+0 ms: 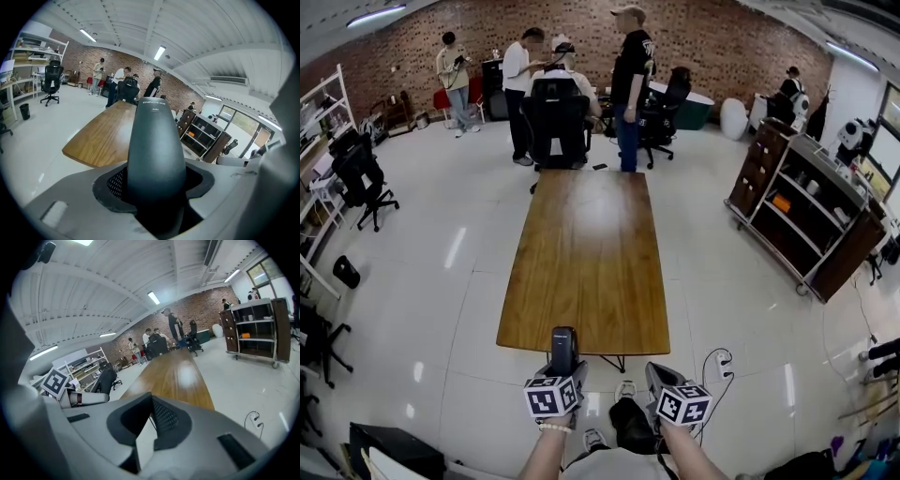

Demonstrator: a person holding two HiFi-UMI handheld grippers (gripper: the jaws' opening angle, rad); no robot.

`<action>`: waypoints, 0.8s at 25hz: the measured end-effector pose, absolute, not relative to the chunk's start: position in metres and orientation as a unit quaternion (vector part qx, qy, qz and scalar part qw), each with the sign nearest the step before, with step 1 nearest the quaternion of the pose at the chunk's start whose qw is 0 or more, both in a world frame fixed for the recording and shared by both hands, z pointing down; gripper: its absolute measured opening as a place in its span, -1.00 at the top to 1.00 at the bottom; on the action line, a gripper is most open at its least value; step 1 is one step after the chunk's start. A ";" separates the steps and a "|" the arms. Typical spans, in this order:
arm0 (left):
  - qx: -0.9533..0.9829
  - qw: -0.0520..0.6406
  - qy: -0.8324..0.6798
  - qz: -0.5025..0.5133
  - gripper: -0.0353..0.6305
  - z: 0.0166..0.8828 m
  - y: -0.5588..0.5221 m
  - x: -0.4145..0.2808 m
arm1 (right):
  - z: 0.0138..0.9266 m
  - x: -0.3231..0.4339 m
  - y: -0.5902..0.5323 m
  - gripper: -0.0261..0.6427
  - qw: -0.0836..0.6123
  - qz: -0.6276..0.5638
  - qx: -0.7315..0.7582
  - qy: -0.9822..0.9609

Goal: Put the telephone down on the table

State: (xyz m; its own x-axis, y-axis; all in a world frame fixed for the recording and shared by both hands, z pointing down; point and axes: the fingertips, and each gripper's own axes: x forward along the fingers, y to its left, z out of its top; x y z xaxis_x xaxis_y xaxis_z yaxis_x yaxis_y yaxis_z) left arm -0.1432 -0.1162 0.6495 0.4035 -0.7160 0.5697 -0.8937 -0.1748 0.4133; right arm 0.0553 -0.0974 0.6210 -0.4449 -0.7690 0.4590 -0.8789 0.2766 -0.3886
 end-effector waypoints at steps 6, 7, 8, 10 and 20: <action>0.754 0.360 -0.535 0.128 0.06 0.646 -0.148 -0.142 | 0.615 0.044 -0.139 0.89 0.078 0.303 0.505 -0.805; 0.753 0.360 -0.535 0.130 0.06 0.646 -0.154 -0.142 | 0.614 0.042 -0.147 0.89 0.076 0.302 0.501 -0.807; 0.752 0.359 -0.536 0.131 0.06 0.646 -0.162 -0.141 | 0.613 0.041 -0.156 0.89 0.075 0.302 0.498 -0.809; 0.751 0.357 -0.539 0.133 0.06 0.645 -0.178 -0.140 | 0.611 0.040 -0.174 0.89 0.073 0.301 0.494 -0.812; 0.738 0.364 -0.548 0.152 0.06 0.654 -0.256 -0.135 | 0.599 0.032 -0.254 0.89 0.057 0.298 0.478 -0.824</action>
